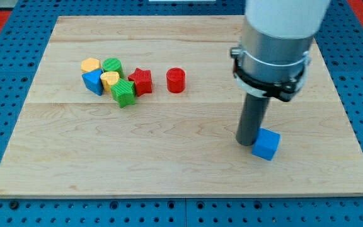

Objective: Point at green star

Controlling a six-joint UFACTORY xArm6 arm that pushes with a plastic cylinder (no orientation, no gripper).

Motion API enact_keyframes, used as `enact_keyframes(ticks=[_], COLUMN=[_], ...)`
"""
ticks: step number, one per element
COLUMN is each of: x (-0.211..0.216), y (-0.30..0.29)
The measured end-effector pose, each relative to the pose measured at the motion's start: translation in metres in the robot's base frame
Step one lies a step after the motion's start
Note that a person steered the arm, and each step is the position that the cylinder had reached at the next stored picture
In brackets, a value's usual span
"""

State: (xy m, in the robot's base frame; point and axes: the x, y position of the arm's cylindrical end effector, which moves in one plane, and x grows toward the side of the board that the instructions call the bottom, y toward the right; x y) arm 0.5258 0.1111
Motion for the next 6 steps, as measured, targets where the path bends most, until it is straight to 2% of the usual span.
enact_keyframes(ticks=[1,2,4,6], x=[-0.038,-0.057,-0.068,-0.076], y=[-0.002,-0.072,-0.206,-0.218])
